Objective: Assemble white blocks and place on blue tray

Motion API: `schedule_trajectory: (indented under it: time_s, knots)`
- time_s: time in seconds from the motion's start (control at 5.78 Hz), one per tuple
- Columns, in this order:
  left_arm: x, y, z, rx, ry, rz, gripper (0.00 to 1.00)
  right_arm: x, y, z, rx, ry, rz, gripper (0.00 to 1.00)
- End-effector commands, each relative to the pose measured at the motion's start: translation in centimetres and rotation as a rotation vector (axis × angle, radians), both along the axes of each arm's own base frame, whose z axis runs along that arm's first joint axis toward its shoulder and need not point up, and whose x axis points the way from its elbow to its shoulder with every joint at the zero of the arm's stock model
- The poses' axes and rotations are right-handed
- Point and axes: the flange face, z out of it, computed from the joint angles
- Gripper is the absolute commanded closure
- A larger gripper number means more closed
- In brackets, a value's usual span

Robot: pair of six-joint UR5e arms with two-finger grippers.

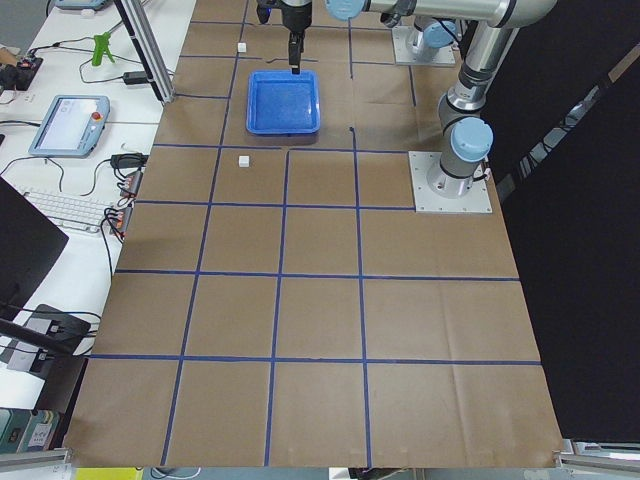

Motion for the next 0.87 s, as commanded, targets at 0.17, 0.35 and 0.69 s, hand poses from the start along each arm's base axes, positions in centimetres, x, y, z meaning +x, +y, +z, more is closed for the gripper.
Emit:
schedule_trajectory:
  time_s: [0.17, 0.35, 0.69]
  knots:
    - [3.2, -12.4, -13.8, -0.03, 0.0, 0.037, 0.0, 0.0, 0.0, 0.0, 0.0, 0.0, 0.0, 0.0]
    - [3.4, -15.2, -18.6, -0.057, -0.002, 0.037, 0.0, 0.0, 0.0, 0.0, 0.0, 0.0, 0.0, 0.0]
    - [5.6, -18.0, -27.6, -0.042, -0.002, 0.066, 0.0, -0.2, 0.1, -0.1, 0.015, -0.002, 0.0, 0.0]
